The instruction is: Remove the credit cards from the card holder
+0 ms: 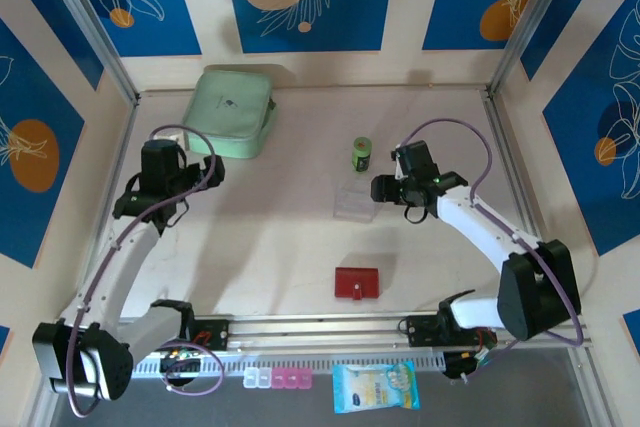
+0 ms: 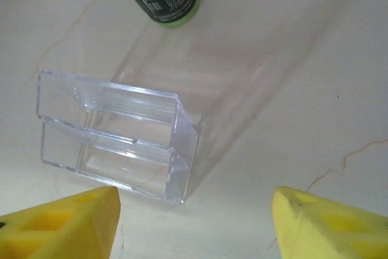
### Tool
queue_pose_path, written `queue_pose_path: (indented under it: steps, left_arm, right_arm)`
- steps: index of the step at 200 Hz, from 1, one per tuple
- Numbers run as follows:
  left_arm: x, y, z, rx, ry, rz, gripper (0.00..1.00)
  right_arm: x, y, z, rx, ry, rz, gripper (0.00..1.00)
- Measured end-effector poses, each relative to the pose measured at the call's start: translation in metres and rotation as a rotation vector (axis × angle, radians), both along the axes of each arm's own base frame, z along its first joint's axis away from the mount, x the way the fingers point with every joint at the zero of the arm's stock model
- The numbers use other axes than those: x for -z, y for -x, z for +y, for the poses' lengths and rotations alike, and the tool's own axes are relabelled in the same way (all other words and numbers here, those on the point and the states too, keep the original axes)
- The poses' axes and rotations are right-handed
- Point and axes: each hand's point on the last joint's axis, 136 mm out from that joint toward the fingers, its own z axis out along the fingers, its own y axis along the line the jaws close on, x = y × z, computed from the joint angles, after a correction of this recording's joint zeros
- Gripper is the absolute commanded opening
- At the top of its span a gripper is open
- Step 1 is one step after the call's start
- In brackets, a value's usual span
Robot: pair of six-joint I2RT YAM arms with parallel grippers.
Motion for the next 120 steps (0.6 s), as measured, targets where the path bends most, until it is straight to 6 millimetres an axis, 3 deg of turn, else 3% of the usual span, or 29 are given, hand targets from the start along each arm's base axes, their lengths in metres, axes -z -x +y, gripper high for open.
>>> queue_pose_path:
  steps: [25,44,120]
  left_arm:
    - [-0.008,-0.001,-0.007,0.052,-0.004,0.025,1.0]
    - [-0.004,-0.001,-0.008,0.076,-0.026,0.039,1.0]
    - [0.008,0.0,-0.008,0.123,-0.072,0.07,1.0]
  right_arm:
    - [0.009,0.0,0.004,0.018,-0.003,0.062,0.52]
    - [0.018,0.002,0.007,0.032,-0.008,0.104,0.43]
    - [0.04,0.0,0.026,0.041,-0.011,0.183,0.28]
